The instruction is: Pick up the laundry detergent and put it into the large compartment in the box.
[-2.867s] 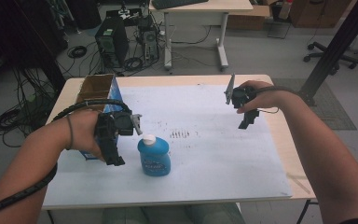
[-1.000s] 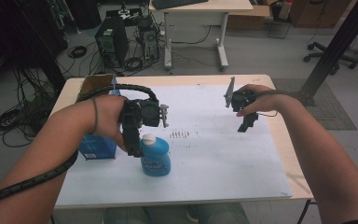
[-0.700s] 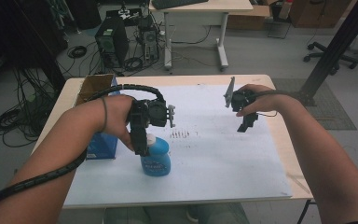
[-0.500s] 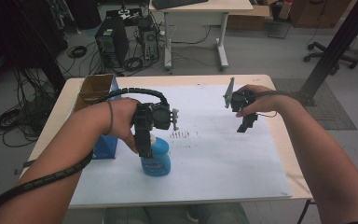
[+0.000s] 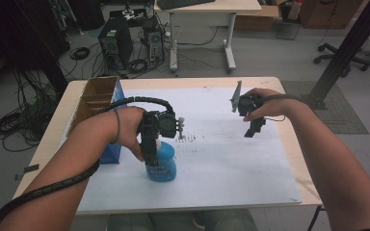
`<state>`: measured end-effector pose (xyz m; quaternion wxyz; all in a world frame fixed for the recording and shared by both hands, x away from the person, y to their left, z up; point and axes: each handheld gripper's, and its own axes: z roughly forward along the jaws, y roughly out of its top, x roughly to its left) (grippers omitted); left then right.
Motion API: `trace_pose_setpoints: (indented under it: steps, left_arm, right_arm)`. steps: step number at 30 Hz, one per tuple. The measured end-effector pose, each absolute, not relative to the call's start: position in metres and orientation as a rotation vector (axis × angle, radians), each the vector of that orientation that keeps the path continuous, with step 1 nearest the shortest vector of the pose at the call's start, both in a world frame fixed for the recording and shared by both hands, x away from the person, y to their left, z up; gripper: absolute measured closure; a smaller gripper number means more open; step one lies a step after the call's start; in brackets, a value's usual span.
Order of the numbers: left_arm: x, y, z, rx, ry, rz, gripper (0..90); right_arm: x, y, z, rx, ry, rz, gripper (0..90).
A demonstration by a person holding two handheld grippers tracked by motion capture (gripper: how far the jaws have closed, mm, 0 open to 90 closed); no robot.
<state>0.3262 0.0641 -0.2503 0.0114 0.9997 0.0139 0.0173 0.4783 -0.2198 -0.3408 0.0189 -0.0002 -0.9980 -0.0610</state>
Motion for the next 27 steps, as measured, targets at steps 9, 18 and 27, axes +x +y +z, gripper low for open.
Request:
trace_pose_setpoints:
  steps: [9, 18, 27]
  left_arm:
    - [0.328, 0.063, -0.258, 3.123, 0.044, 0.049, 5.3]
    - [0.330, 0.065, -0.267, 3.125, 0.049, 0.038, 5.2]
    - [0.330, 0.066, -0.276, 3.127, 0.040, 0.047, 5.1]
  right_arm:
    - [0.477, -0.220, -0.343, 0.002, -3.096, -0.183, 4.1]
    - [0.477, -0.218, -0.345, 0.009, -3.106, -0.179, 4.1]
    - [0.477, -0.213, -0.349, 0.014, -3.099, -0.184, 4.1]
